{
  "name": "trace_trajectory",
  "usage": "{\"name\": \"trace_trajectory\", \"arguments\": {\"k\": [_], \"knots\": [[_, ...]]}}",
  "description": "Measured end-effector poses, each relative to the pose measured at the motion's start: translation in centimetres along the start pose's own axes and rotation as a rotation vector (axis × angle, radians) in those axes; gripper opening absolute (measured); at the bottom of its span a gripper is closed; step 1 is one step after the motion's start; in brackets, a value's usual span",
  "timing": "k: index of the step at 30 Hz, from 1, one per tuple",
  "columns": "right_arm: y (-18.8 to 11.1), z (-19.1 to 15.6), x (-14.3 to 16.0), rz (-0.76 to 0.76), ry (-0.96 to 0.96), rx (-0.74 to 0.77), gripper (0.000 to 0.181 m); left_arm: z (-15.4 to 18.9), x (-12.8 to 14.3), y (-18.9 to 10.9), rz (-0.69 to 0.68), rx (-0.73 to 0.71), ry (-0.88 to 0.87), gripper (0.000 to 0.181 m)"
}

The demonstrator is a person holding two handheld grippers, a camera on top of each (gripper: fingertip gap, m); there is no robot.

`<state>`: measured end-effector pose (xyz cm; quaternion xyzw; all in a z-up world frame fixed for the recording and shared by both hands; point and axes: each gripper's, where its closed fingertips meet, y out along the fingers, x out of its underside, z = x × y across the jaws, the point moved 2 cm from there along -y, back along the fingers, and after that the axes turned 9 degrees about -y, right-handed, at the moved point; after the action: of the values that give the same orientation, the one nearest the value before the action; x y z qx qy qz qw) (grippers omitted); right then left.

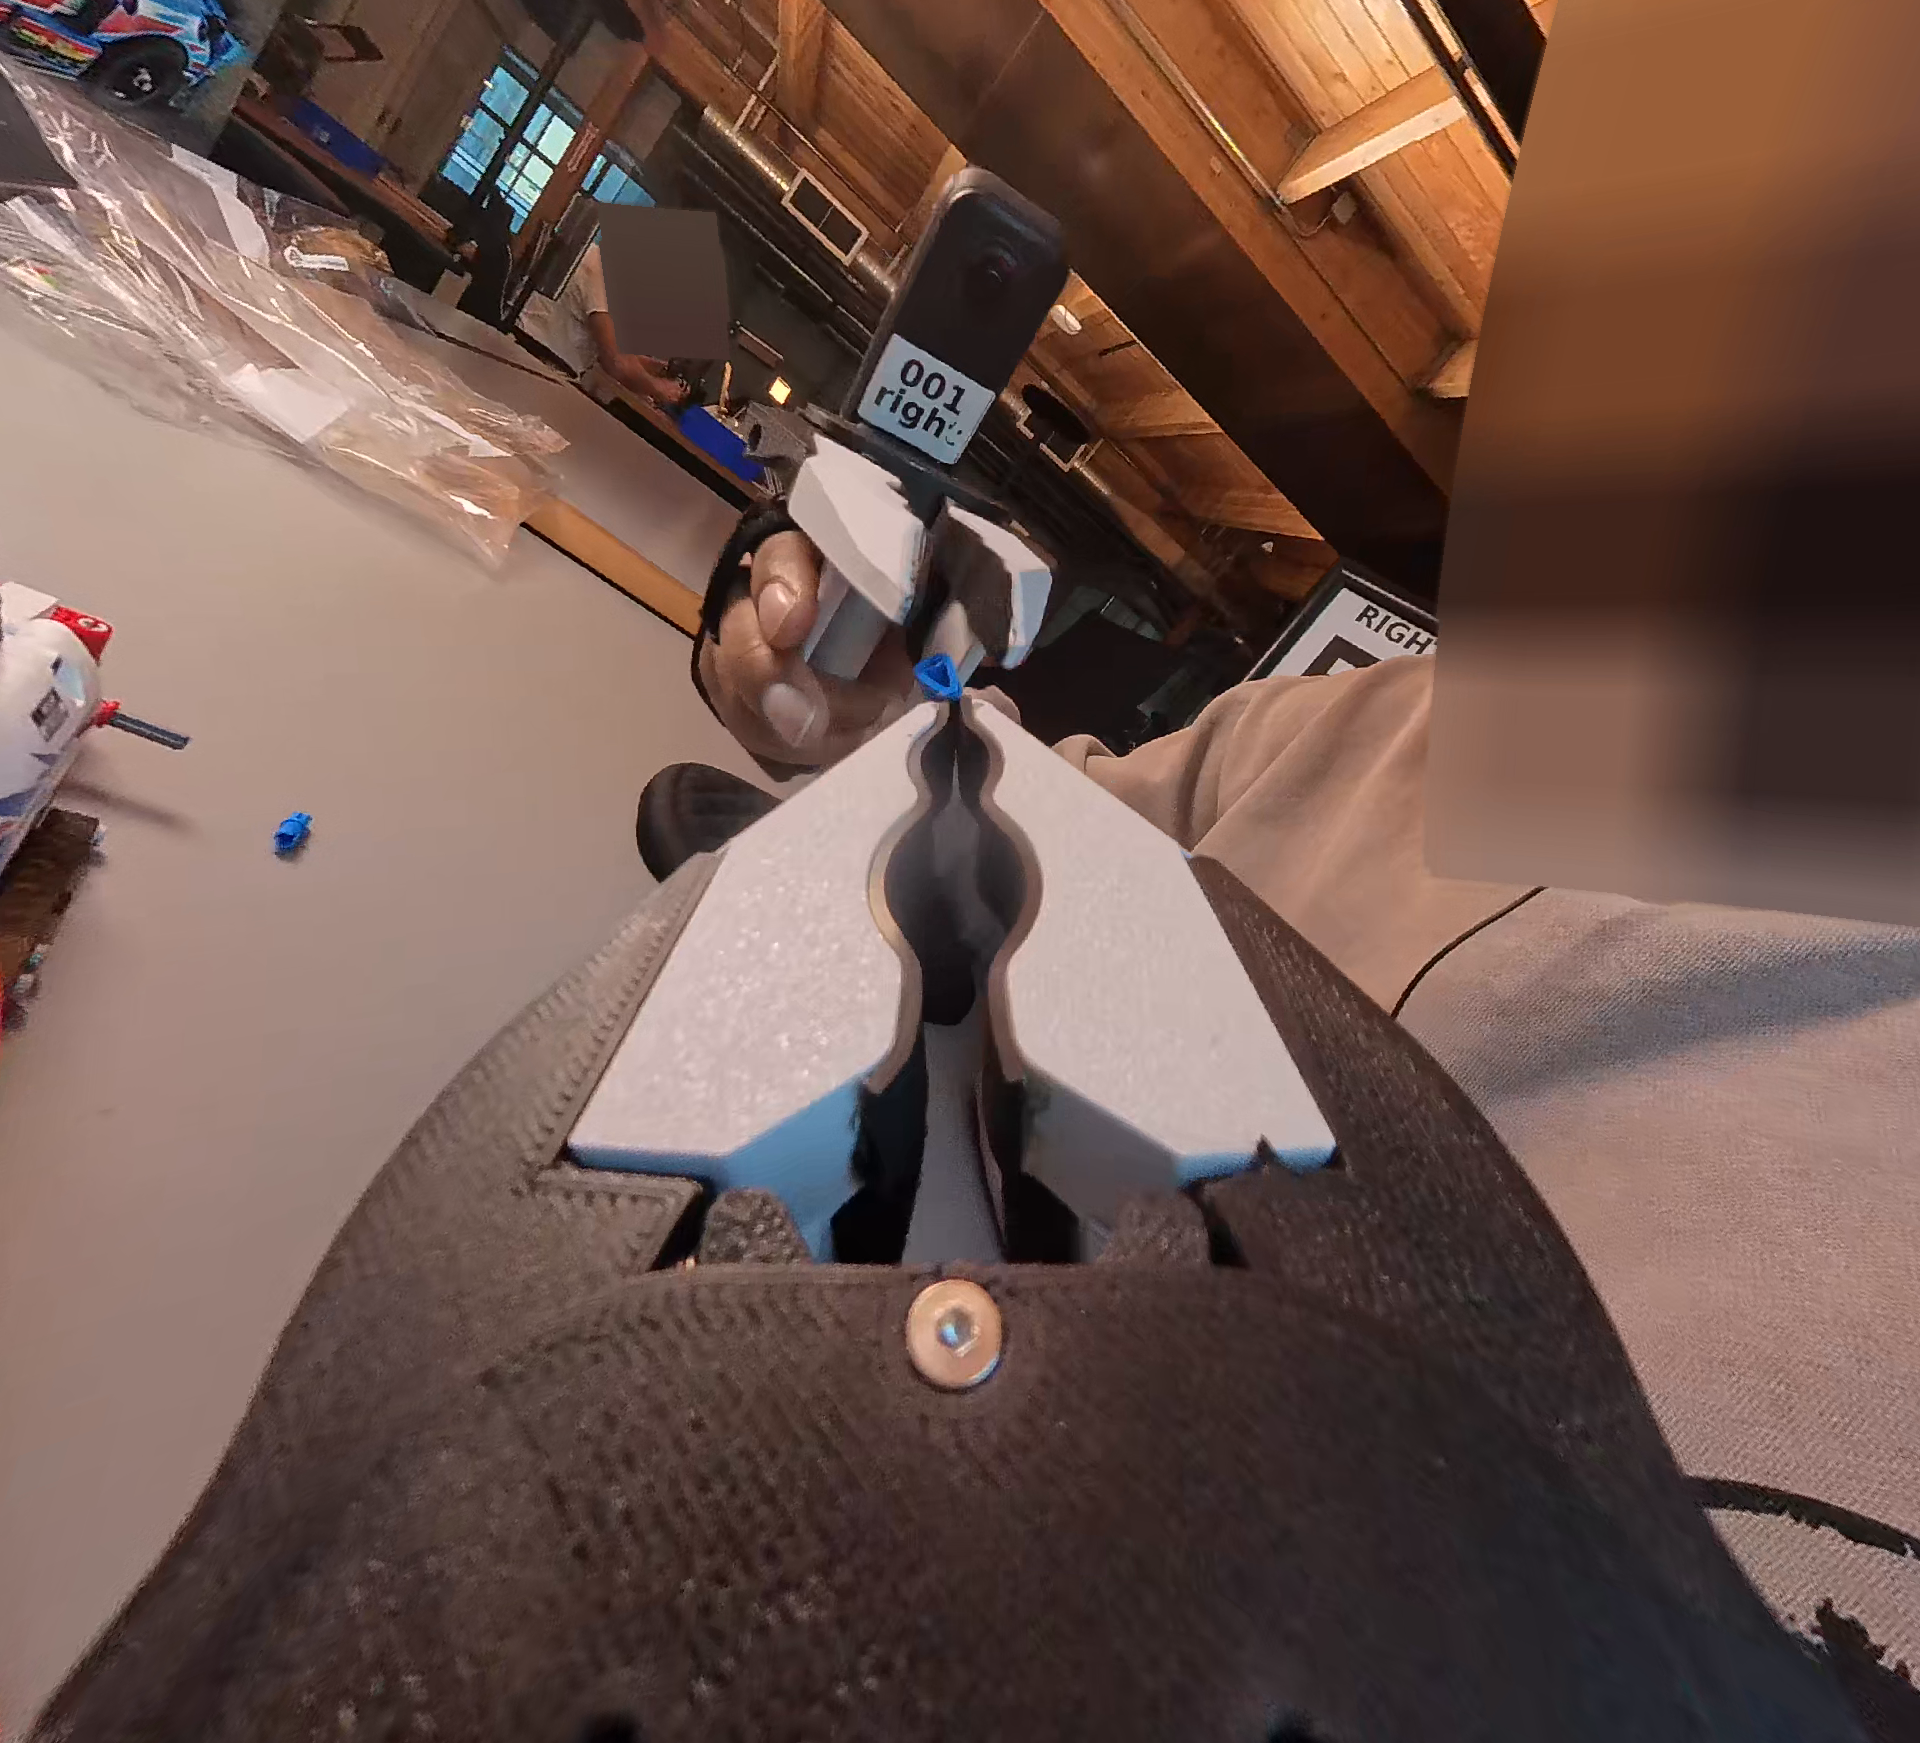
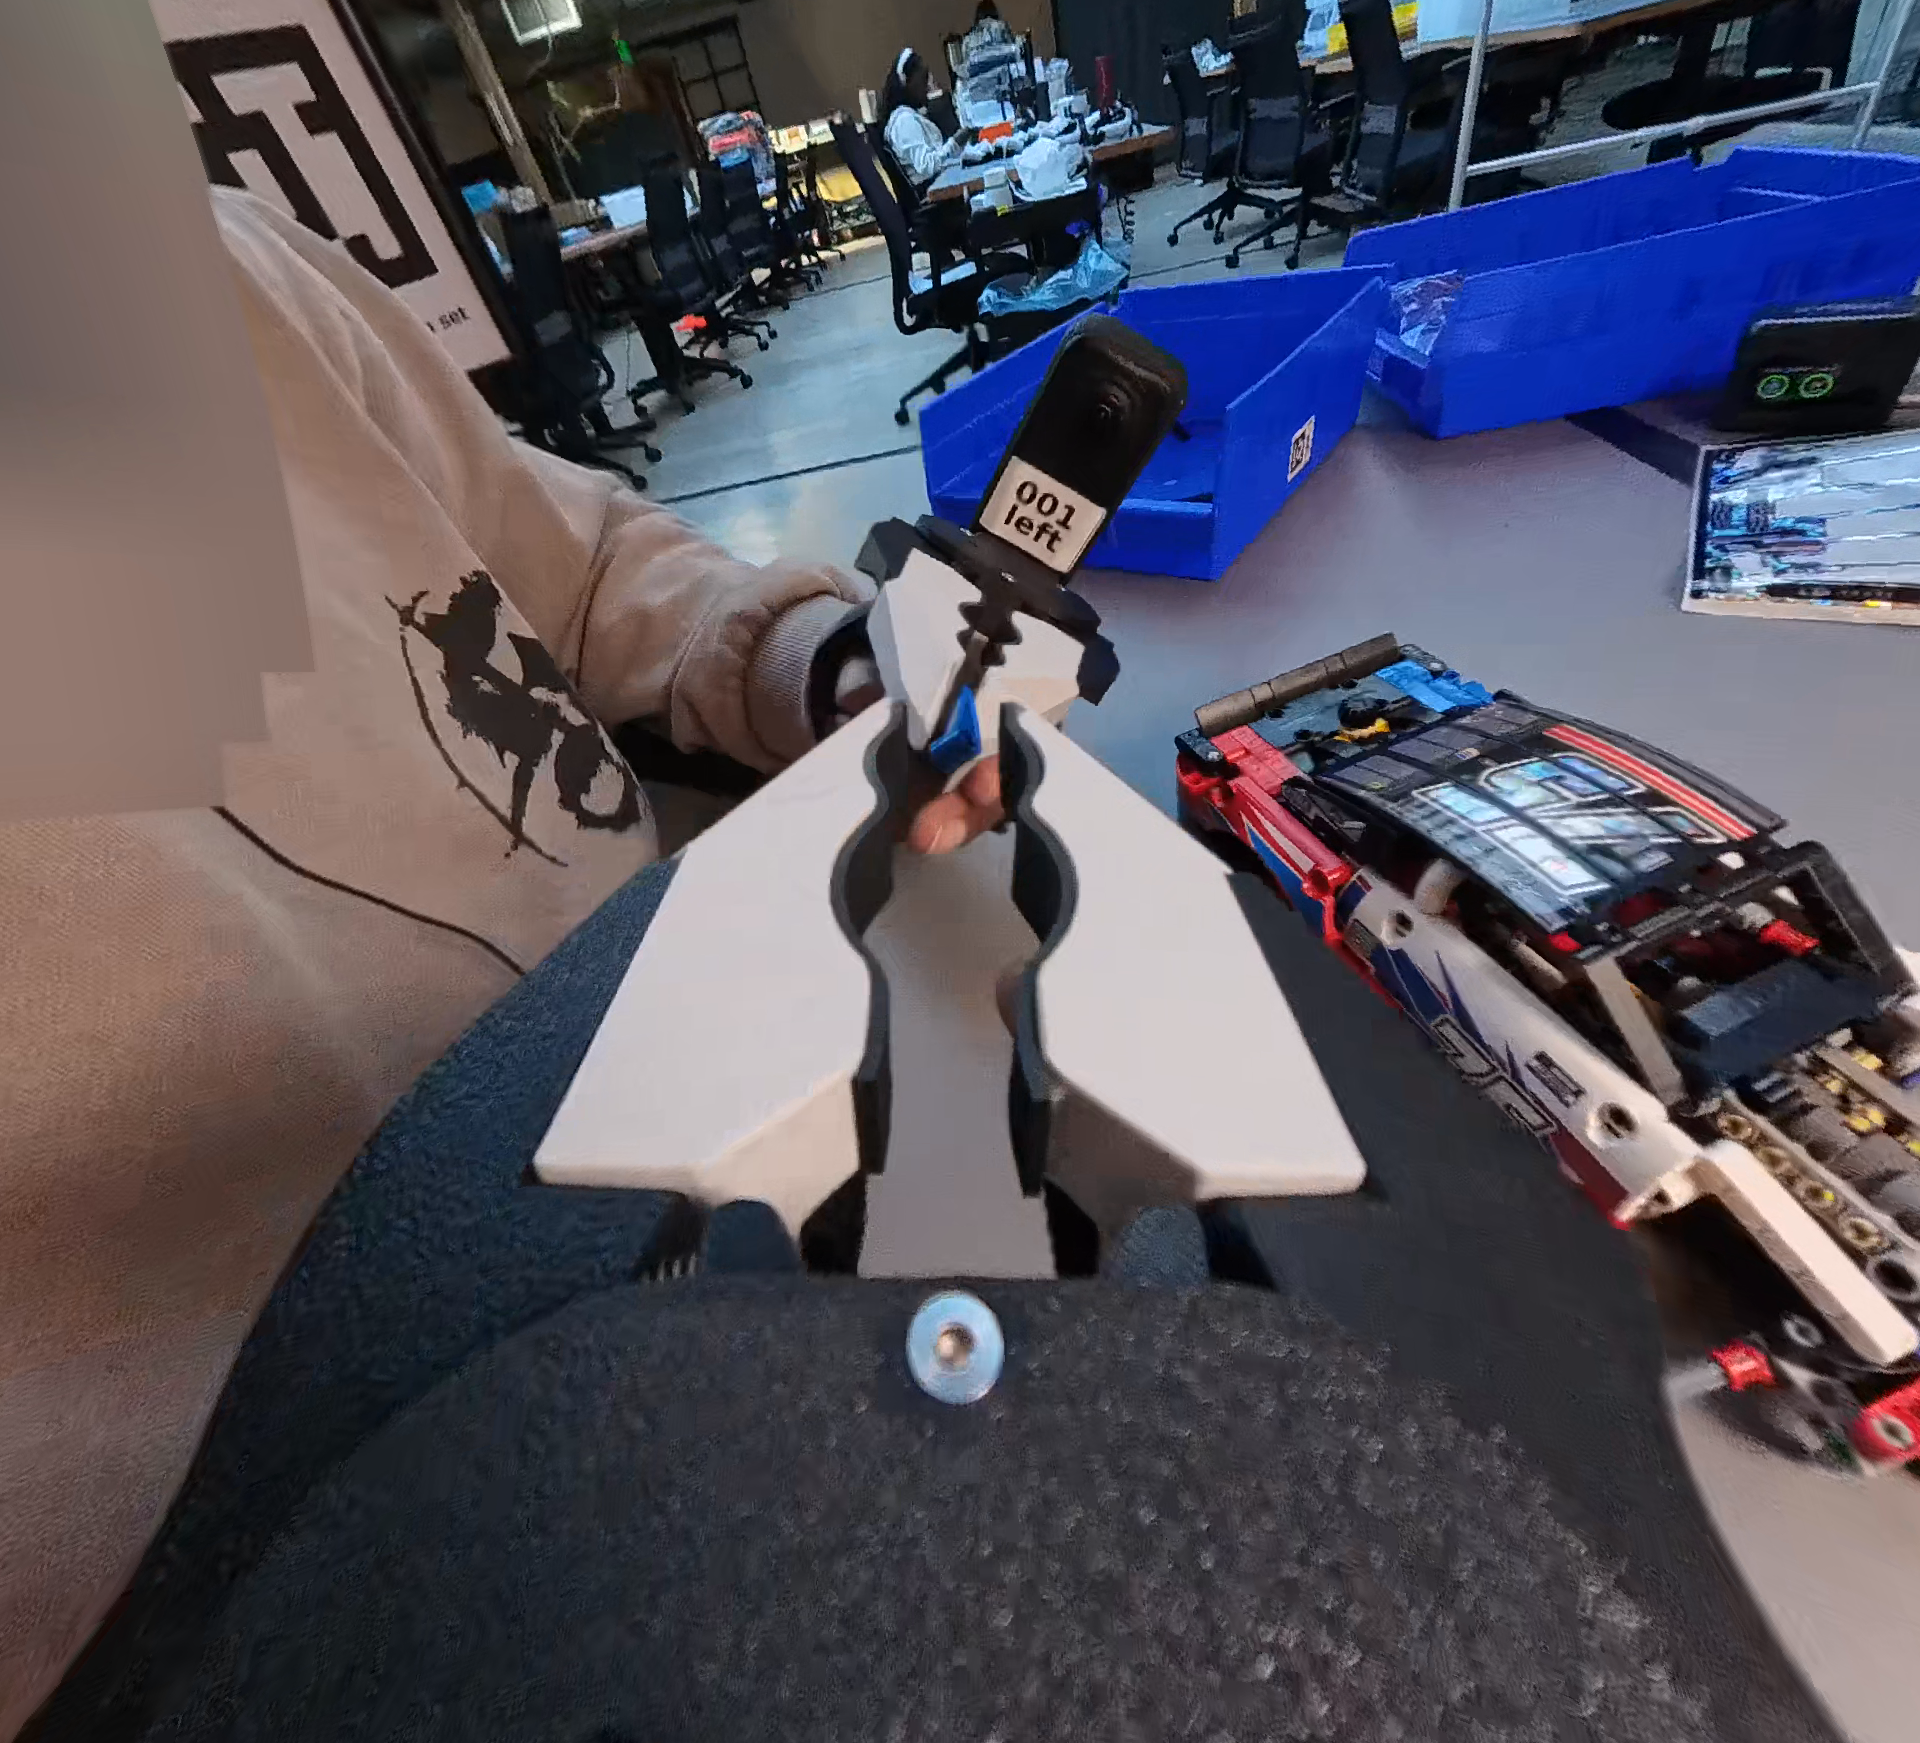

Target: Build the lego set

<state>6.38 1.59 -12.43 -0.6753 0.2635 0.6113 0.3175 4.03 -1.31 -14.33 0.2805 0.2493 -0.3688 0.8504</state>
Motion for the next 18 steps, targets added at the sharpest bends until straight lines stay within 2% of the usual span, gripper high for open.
{"name": "trace_trajectory", "arguments": {"k": [2, 7, 11, 13, 16, 18], "knots": [[0.1, -0.3, 0.5, -0.045, -0.061, 0.008, 0.016, 0.1, 0.1, 0.1, -0.012, -0.004, 0.021, 0.0], [0.6, -0.7, 1.3, -0.065, -0.018, -0.034, 0.006, 0.3, 0.6, 0.3, -0.04, -0.022, 0.077, 0.0], [0.7, -1.0, 0.9, -0.028, -0.072, -0.022, 0.005, -0.1, 0.0, 0.0, -0.009, -0.052, 0.077, 0.0], [0.7, -0.6, 0.7, -0.012, -0.125, 0.036, 0.005, -0.1, -0.6, -0.3, 0.039, -0.051, 0.063, 0.0], [0.6, 0.8, 0.6, -0.04, -0.287, 0.216, 0.005, -0.1, -1.3, -0.5, 0.087, -0.079, 0.082, 0.019], [0.7, 1.3, 0.6, -0.078, -0.408, 0.324, 0.005, -0.4, -1.7, -0.6, 0.126, -0.134, 0.123, 0.021]]}}
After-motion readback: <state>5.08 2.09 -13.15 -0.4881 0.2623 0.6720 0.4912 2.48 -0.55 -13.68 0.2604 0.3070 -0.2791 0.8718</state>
